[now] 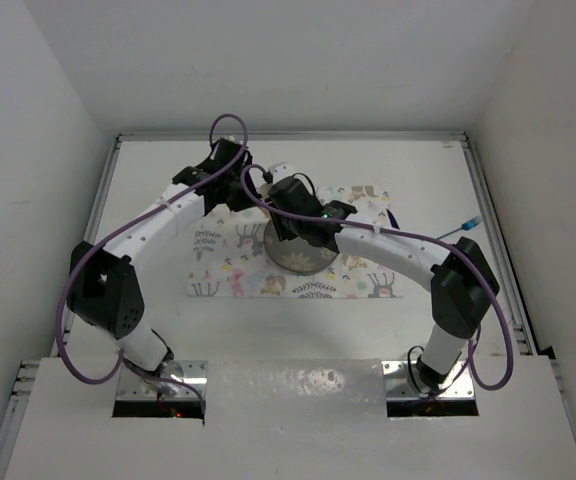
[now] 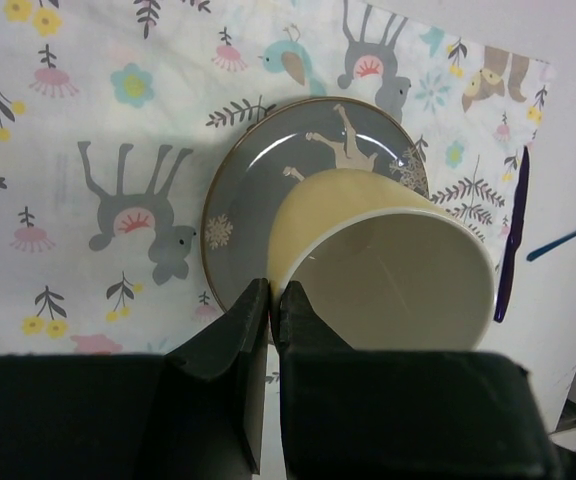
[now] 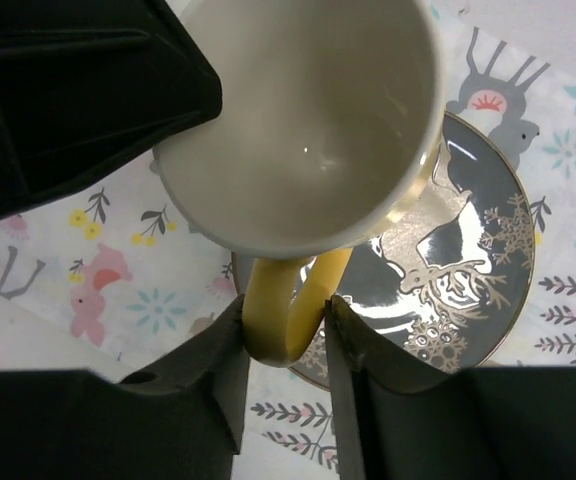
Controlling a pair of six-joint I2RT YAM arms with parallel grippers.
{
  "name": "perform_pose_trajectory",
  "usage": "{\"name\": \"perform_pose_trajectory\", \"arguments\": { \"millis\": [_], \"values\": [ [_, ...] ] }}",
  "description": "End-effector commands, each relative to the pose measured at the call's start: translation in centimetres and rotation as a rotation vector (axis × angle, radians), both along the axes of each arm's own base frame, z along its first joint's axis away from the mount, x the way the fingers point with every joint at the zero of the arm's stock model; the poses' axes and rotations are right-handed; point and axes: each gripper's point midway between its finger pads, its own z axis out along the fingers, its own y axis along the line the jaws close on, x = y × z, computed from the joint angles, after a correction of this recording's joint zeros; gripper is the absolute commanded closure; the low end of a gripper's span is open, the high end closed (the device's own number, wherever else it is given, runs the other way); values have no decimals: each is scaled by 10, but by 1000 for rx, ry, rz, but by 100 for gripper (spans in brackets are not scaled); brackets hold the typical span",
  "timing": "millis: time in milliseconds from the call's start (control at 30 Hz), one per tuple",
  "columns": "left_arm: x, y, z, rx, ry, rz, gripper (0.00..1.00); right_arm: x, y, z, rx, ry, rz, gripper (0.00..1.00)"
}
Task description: Set the dinner table for one person
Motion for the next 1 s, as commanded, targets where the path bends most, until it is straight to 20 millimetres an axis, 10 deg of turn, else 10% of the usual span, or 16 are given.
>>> {"name": "perform_pose_trajectory", "arguments": {
  "millis": [0, 300, 967],
  "values": [
    [9, -21, 43, -100, -124, -36, 100, 10, 7, 9, 18, -64, -4, 70],
    [0, -26, 52, -138, -129, -81, 100, 13, -4, 6, -22, -114, 1, 100],
    [-2, -21, 85, -163, -201, -82, 77, 10, -26, 4, -89, -186, 19, 100]
  ]
}}
